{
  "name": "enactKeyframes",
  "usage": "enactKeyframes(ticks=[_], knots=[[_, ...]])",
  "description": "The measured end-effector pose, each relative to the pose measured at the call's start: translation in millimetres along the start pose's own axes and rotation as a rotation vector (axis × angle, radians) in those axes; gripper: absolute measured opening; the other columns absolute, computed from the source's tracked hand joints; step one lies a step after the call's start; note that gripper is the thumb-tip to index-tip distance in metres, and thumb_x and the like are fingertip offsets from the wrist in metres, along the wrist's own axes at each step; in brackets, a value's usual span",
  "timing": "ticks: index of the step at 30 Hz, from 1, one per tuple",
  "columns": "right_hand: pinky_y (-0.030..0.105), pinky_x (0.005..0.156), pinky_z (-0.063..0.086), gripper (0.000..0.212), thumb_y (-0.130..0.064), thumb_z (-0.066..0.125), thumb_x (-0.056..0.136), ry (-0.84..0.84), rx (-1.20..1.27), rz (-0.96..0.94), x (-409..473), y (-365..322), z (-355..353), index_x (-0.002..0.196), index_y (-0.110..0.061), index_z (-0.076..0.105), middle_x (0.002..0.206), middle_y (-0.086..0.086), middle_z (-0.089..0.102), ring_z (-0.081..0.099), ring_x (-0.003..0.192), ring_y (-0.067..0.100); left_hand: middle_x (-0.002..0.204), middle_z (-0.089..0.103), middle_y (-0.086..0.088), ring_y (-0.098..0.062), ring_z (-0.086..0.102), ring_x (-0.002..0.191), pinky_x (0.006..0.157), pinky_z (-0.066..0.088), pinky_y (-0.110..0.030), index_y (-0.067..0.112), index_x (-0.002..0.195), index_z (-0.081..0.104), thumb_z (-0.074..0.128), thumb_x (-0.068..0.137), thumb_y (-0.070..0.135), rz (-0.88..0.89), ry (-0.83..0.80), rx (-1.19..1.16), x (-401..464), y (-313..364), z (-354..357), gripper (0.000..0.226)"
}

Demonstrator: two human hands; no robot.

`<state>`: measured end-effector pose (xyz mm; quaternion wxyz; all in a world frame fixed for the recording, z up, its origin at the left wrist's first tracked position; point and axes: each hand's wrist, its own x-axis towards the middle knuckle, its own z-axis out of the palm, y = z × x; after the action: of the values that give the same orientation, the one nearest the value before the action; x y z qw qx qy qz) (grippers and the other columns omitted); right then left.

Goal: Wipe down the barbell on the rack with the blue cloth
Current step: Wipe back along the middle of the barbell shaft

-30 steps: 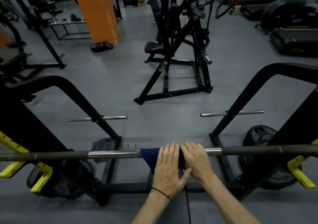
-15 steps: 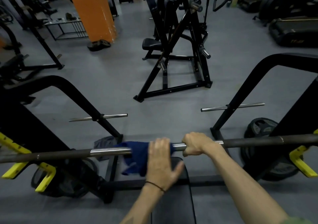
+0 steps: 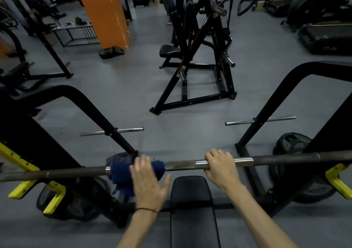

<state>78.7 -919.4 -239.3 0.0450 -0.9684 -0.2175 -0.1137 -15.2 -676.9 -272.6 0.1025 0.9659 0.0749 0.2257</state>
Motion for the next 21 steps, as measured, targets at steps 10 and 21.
enactKeyframes(ticks=[10,21], knots=[[0.037,0.054,0.04,0.042,-0.013,0.086,0.043,0.076,0.033,-0.054,-2.9,16.6,6.5,0.071,-0.017,0.056,0.067,0.003,0.055,0.054,0.059,0.029,0.16,0.036,-0.013,-0.028,0.032,0.15,0.121,0.027,-0.049,0.004,0.153,0.038,0.049,0.096,0.059,0.317,-0.082,-0.102,8.4,23.0,3.2,0.08],[0.036,0.05,0.041,0.019,-0.015,0.073,0.059,0.112,0.011,-0.03,0.8,9.5,12.0,0.068,-0.018,0.057,0.064,0.001,0.056,0.056,0.056,0.027,0.146,0.047,-0.018,-0.04,0.043,0.138,0.124,0.015,-0.044,-0.004,0.144,0.044,0.047,0.094,0.064,0.242,-0.078,-0.221,2.6,129.2,13.0,0.085]])
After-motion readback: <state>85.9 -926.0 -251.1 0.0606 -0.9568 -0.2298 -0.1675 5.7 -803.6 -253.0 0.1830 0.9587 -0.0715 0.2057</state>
